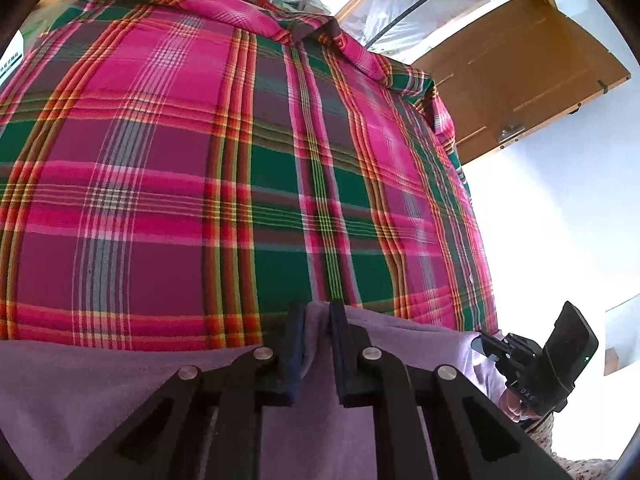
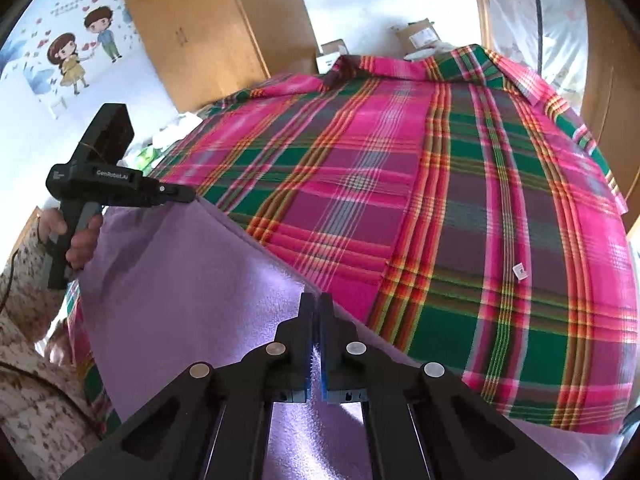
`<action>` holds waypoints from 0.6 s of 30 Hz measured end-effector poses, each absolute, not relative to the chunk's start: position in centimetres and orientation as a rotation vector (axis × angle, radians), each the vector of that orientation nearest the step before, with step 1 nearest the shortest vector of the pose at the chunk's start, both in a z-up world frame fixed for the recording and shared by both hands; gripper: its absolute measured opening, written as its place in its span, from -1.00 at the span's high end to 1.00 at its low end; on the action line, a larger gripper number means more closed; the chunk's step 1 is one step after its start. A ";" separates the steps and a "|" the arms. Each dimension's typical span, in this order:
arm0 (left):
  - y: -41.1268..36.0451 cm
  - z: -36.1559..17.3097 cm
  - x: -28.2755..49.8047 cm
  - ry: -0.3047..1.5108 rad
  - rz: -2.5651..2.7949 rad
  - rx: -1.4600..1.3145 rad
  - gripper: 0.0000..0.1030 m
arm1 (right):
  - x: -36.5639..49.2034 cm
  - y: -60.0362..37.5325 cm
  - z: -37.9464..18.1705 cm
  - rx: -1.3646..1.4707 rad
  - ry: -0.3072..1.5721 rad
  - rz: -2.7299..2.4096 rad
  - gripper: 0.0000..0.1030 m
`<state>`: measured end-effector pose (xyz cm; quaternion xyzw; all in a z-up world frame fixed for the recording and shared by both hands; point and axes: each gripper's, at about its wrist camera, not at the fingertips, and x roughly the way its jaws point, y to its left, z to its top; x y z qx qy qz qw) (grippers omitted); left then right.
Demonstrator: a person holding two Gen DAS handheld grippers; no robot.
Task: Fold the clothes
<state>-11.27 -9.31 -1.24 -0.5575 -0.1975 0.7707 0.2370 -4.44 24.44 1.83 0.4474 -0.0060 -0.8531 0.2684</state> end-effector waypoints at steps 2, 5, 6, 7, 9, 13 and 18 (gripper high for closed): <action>-9.2 -1.7 -11.6 -0.554 2.113 -1.542 0.76 | -5.2 24.3 0.8 1.261 -0.030 -2.306 0.95; -9.3 -2.1 -11.6 -0.572 2.117 -1.546 0.76 | -5.5 24.3 0.4 1.268 -0.048 -2.322 0.95; -9.3 -2.1 -11.5 -0.569 2.119 -1.545 0.76 | -5.4 24.2 0.3 1.268 -0.043 -2.324 0.95; -9.4 -2.1 -11.5 -0.574 2.117 -1.548 0.76 | -5.4 24.3 0.3 1.269 -0.044 -2.324 0.95; -9.5 -2.1 -11.6 -0.589 2.108 -1.555 0.75 | -5.3 24.5 0.3 1.278 -0.052 -2.324 0.93; -10.1 -2.0 -11.4 -0.639 2.090 -1.570 0.70 | -4.7 25.1 0.9 1.283 -0.083 -2.359 0.74; -10.5 -0.8 -10.6 -0.644 2.117 -1.575 0.57 | -2.4 29.9 3.0 1.218 -0.242 -2.539 0.68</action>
